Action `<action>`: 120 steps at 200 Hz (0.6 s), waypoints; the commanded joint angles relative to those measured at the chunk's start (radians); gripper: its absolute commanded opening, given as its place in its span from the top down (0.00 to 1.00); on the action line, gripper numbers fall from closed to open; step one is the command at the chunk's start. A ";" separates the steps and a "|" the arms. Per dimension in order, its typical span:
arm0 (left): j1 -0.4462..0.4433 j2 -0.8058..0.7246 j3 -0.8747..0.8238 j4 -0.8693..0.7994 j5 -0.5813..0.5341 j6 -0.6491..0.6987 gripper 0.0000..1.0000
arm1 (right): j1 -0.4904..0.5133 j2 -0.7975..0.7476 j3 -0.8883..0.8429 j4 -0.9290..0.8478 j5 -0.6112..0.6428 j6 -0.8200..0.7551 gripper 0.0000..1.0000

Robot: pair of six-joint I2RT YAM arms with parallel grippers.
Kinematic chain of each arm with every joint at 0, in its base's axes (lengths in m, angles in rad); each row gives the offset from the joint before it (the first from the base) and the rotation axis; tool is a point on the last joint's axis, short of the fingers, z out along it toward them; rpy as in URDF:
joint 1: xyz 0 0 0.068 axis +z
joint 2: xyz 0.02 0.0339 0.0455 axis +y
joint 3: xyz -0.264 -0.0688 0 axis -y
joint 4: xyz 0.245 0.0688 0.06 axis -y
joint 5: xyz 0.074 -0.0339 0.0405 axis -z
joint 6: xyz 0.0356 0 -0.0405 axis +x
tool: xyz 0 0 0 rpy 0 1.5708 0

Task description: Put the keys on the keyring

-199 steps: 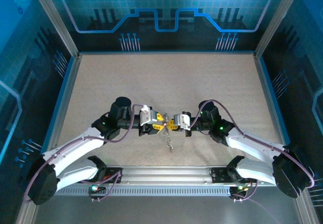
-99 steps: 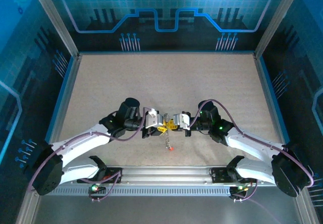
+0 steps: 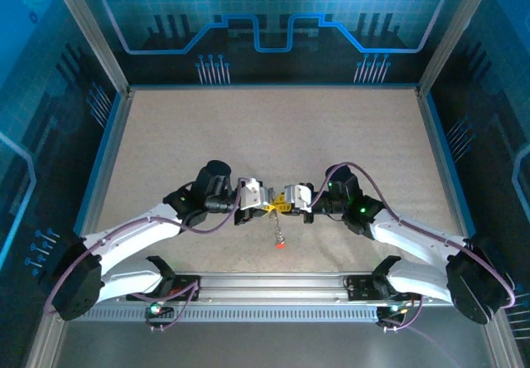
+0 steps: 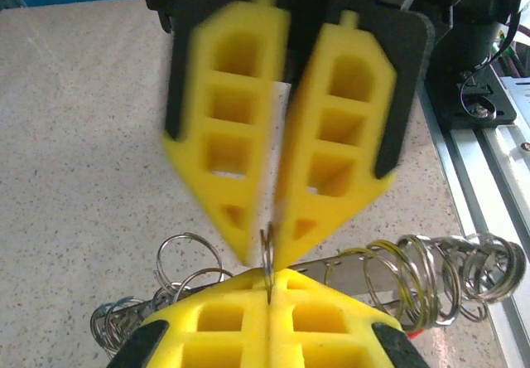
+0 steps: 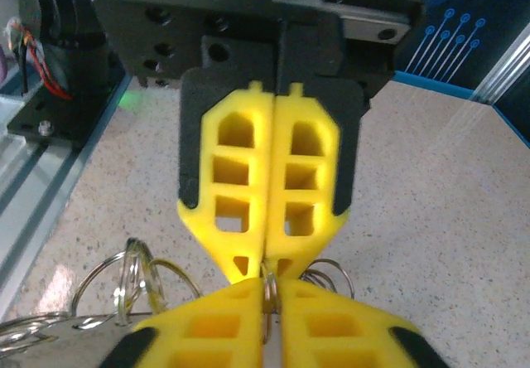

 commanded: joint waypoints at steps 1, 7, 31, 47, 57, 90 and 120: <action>-0.008 -0.050 -0.046 0.134 0.015 -0.010 1.00 | -0.005 -0.050 -0.002 0.082 -0.035 0.022 0.71; -0.009 -0.060 -0.061 0.162 0.025 -0.012 1.00 | -0.006 -0.061 -0.013 0.094 -0.038 0.034 0.68; -0.007 -0.078 -0.111 0.282 0.052 -0.046 1.00 | -0.044 -0.094 -0.053 0.118 -0.113 0.059 0.63; -0.005 -0.071 -0.141 0.377 0.097 -0.053 1.00 | -0.067 -0.126 -0.079 0.144 -0.128 0.103 0.67; -0.005 -0.065 -0.152 0.432 0.117 -0.070 1.00 | -0.075 -0.141 -0.092 0.150 -0.129 0.116 0.68; -0.002 -0.055 -0.164 0.532 0.127 -0.114 1.00 | -0.087 -0.156 -0.107 0.171 -0.162 0.168 0.68; -0.001 -0.041 -0.162 0.585 0.156 -0.138 1.00 | -0.090 -0.157 -0.128 0.206 -0.162 0.191 0.67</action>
